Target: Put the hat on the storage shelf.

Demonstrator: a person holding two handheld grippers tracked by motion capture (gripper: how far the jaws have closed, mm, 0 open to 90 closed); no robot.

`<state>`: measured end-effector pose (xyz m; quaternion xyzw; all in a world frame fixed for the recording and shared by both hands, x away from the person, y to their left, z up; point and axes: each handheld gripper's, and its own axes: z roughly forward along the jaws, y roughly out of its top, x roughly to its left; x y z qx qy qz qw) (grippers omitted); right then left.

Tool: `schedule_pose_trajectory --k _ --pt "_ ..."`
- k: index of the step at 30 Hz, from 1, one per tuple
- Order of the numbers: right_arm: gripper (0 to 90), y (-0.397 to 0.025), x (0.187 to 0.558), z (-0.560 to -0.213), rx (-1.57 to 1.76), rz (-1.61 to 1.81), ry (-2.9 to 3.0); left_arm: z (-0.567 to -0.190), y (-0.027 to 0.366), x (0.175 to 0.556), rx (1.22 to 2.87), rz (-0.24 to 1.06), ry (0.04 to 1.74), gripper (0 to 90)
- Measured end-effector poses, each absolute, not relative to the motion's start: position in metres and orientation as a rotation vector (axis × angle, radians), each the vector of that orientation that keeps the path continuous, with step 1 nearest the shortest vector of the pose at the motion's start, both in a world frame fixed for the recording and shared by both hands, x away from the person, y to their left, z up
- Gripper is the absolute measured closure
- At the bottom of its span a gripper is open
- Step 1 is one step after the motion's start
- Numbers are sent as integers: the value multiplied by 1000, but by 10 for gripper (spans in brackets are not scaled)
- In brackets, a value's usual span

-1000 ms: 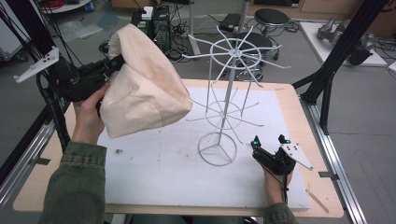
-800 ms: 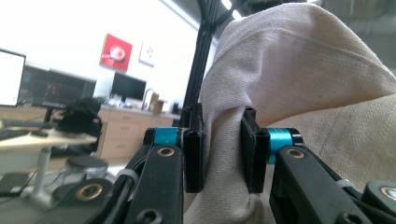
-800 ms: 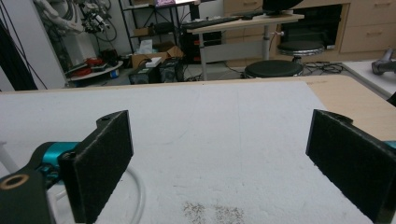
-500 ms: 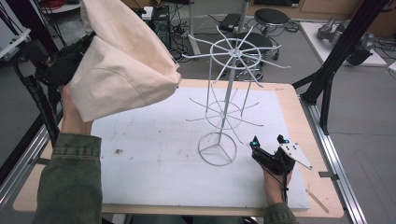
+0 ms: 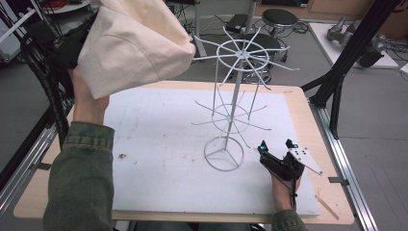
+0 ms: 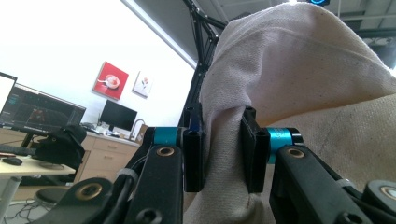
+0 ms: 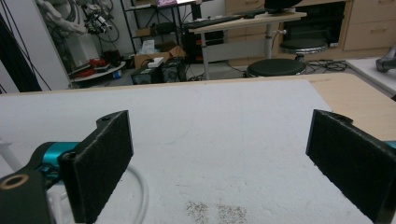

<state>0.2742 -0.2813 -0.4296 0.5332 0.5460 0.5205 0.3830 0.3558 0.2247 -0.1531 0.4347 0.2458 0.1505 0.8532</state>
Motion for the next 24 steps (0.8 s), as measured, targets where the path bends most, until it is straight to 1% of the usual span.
schedule_pose_trajectory --k 8,15,20,24 --pt "61 -281 273 -429 1372 1335 1388 -159 208 371 895 289 546 742" --pt "61 -281 274 -429 1364 1333 1388 -163 184 373 922 332 566 741" --pt "61 -281 273 -429 1365 1332 1393 -169 169 376 935 324 560 741" --pt "61 -281 273 -429 1367 1336 1392 -181 166 377 940 318 563 740"
